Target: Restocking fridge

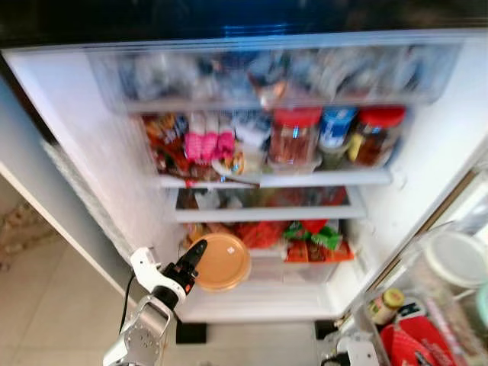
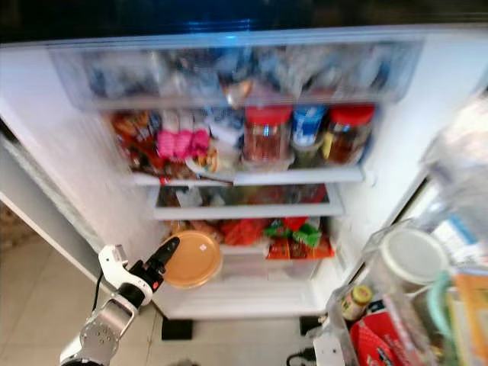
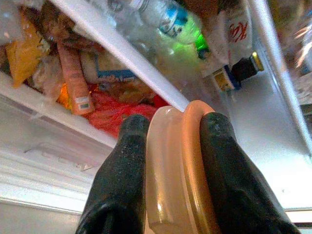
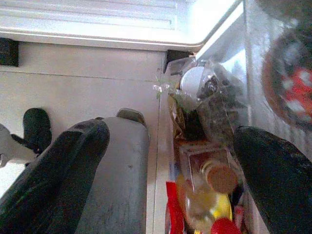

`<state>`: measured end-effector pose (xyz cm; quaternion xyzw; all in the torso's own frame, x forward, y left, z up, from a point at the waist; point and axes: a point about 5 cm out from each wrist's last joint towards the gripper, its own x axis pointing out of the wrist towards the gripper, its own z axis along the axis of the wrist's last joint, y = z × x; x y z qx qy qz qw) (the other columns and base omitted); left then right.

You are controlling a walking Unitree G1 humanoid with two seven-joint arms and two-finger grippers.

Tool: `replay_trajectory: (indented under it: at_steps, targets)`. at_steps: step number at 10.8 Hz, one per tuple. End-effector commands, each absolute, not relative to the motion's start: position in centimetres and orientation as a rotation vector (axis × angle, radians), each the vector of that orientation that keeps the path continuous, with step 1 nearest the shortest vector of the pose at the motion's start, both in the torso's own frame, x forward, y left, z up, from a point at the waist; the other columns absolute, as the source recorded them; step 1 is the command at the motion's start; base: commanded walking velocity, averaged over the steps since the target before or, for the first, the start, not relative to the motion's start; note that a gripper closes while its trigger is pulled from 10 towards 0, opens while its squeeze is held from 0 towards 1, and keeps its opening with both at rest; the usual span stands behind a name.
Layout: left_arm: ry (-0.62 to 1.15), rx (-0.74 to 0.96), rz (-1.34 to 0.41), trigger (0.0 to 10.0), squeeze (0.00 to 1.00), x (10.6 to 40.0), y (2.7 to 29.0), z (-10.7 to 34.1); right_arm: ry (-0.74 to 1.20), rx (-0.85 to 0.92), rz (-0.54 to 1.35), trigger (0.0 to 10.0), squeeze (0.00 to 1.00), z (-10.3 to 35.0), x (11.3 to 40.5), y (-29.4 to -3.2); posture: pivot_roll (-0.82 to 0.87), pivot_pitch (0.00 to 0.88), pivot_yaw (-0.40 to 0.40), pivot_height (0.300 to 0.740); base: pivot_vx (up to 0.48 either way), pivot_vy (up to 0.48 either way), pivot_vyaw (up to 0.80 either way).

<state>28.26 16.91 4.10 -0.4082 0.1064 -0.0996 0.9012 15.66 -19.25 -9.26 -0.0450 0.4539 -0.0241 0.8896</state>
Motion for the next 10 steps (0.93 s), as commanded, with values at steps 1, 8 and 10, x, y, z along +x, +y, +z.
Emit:
replay_trajectory:
  at_steps: [1,8,10]
  targets:
    - [0.221,-0.84,-0.204,10.0,0.0,28.23,17.1,4.04,0.99,-0.074,-0.046,10.0,0.0,-9.85,14.36,-18.91,0.01,0.053,0.034,0.65,0.0,0.0,0.0]
    - [0.21,-0.828,-0.218,10.0,0.0,28.59,16.84,4.32,0.993,-0.074,-0.037,10.0,0.0,-9.84,14.41,-18.9,0.01,0.052,0.033,0.65,0.072,0.0,0.0]
    - [0.208,-0.834,-0.227,10.0,0.0,28.65,16.71,4.37,0.994,-0.071,-0.039,10.0,0.0,-9.87,14.35,-18.88,0.01,0.05,0.034,0.65,0.264,0.0,0.0]
